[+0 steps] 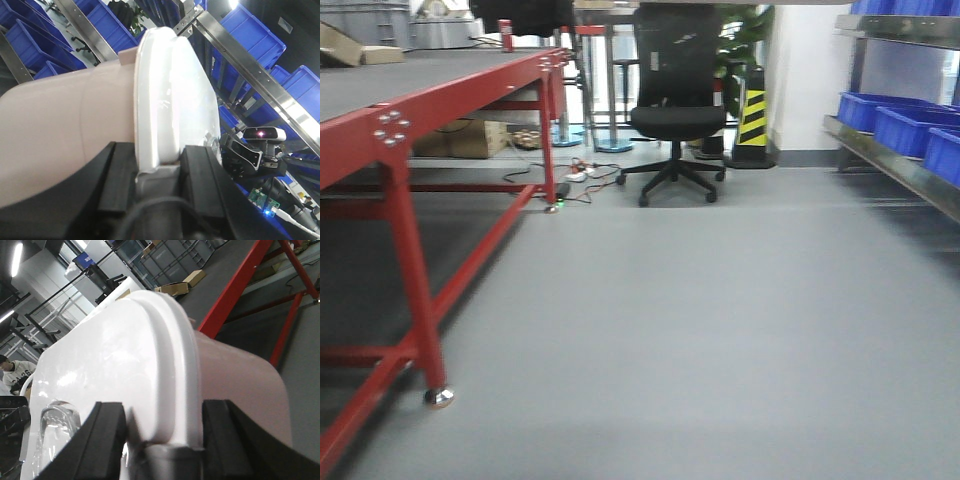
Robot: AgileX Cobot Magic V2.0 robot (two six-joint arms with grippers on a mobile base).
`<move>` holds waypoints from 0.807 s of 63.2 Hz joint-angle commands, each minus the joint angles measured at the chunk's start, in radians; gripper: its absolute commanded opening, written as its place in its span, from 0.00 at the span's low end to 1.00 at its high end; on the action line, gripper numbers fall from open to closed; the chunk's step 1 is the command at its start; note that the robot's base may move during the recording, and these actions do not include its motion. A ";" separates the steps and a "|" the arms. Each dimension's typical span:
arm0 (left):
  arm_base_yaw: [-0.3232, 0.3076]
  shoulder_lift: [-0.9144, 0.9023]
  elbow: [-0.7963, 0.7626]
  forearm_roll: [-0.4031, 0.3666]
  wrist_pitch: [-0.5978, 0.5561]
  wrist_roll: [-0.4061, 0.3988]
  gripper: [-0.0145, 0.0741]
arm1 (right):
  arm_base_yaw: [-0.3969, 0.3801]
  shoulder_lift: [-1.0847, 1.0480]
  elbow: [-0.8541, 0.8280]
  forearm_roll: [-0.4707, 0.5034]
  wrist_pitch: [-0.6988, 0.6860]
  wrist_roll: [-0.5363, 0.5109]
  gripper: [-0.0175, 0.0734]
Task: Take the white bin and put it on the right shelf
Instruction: 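Drive away from the table carrying the bin in both grippers, then turn and drive toward the metal shelf with blue crates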
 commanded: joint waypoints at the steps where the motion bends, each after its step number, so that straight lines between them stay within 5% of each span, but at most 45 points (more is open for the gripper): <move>1: -0.067 -0.055 -0.038 -0.083 0.251 0.013 0.03 | 0.050 -0.053 -0.031 0.110 0.317 -0.004 0.26; 51: -0.067 -0.055 -0.038 -0.083 0.251 0.013 0.03 | 0.050 -0.053 -0.031 0.110 0.317 -0.004 0.26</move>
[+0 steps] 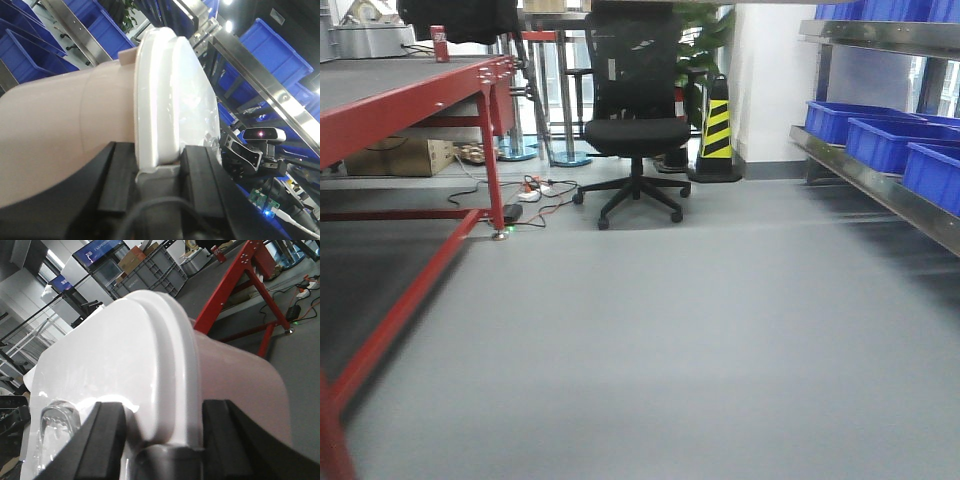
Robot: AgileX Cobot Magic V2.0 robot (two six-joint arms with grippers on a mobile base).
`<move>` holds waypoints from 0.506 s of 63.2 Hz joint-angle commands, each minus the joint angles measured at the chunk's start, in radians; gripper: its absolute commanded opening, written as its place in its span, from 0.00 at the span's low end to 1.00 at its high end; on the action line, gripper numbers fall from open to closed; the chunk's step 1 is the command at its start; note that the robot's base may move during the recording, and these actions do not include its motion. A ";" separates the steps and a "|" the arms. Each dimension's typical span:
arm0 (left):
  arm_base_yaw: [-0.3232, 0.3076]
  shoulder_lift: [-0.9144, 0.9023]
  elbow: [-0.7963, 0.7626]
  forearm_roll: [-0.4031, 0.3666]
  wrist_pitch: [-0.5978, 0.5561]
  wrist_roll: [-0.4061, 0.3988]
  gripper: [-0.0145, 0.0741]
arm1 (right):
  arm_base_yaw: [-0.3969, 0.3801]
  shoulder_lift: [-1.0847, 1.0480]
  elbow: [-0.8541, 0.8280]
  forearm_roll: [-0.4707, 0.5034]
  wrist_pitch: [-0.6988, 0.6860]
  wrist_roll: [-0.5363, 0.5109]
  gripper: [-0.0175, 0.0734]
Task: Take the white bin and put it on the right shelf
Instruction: 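Turn and drive toward the metal shelf with blue crates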
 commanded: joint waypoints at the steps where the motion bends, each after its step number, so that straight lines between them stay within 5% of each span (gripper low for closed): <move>1: -0.067 -0.053 -0.038 -0.083 0.253 0.013 0.03 | 0.050 -0.052 -0.031 0.110 0.317 -0.004 0.26; 32: -0.067 -0.053 -0.038 -0.082 0.253 0.013 0.03 | 0.050 -0.052 -0.031 0.110 0.317 -0.004 0.26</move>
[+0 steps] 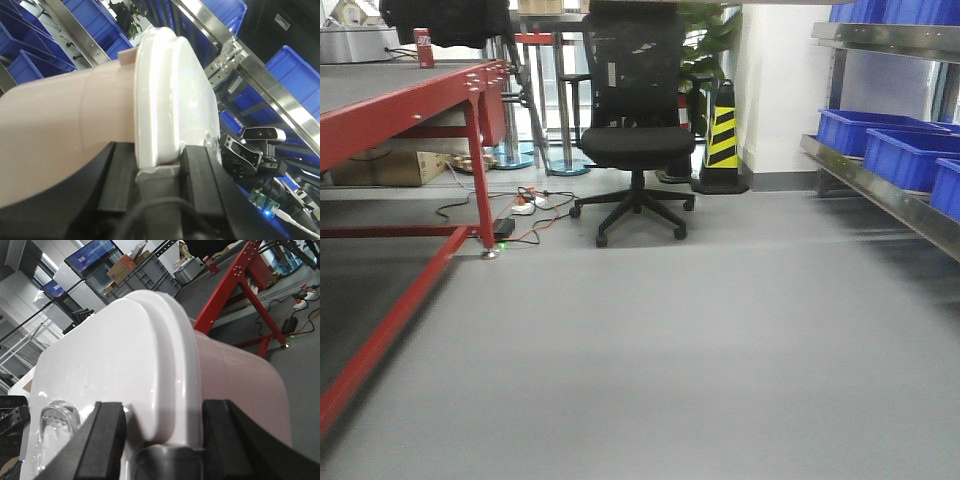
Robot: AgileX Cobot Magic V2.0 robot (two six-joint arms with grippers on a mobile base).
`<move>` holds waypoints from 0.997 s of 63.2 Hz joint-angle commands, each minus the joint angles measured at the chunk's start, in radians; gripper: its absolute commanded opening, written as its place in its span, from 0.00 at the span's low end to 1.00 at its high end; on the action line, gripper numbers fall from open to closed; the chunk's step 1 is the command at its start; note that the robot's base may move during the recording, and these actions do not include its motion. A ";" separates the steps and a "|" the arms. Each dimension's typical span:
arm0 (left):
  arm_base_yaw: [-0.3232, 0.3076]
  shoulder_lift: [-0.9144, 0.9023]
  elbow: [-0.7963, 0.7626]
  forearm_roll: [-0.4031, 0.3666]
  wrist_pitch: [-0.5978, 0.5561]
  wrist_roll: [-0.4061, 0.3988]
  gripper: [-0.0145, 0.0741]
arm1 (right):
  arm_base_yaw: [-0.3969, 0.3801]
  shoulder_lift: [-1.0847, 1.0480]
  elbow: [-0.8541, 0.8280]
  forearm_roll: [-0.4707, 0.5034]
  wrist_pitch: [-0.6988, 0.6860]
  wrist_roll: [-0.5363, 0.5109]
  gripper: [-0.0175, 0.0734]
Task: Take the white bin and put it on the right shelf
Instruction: 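Turn and drive toward the metal shelf with blue crates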
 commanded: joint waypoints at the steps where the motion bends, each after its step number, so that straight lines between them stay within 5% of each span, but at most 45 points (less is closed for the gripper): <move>1: -0.067 -0.053 -0.038 -0.082 0.253 0.013 0.03 | 0.050 -0.052 -0.031 0.110 0.317 -0.004 0.26; 63: -0.067 -0.053 -0.038 -0.082 0.253 0.013 0.03 | 0.050 -0.051 -0.031 0.110 0.314 -0.004 0.26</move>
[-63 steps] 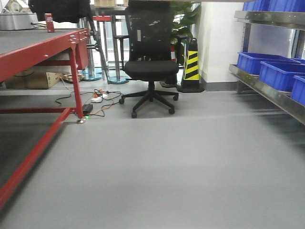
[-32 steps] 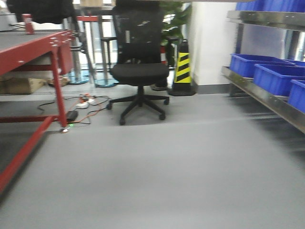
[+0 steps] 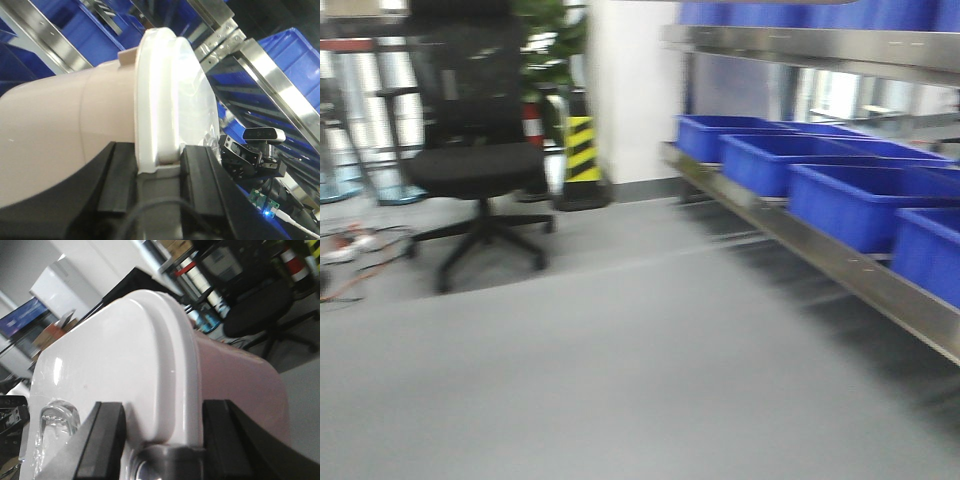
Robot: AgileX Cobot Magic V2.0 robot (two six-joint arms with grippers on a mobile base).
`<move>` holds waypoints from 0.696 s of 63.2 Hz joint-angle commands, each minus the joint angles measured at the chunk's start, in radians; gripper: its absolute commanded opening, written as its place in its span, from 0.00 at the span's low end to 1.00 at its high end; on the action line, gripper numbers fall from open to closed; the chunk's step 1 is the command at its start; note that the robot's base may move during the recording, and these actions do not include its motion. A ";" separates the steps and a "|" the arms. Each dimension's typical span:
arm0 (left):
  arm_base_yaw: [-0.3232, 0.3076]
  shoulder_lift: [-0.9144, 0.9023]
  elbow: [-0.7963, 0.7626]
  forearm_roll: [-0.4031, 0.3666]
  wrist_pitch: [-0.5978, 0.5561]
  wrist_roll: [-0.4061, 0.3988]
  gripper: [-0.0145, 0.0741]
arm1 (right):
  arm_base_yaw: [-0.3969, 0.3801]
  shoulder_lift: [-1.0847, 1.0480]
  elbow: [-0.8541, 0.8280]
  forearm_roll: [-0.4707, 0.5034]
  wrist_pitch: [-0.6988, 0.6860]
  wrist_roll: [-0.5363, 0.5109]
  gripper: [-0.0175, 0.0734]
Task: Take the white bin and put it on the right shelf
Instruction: 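Turn and drive toward the metal shelf with blue crates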
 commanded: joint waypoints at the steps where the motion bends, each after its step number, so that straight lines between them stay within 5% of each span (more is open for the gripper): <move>1: -0.067 -0.052 -0.038 -0.082 0.253 0.013 0.03 | 0.050 -0.051 -0.031 0.110 0.314 -0.004 0.26; 44: -0.067 -0.052 -0.038 -0.082 0.253 0.013 0.03 | 0.050 -0.051 -0.031 0.110 0.315 -0.004 0.26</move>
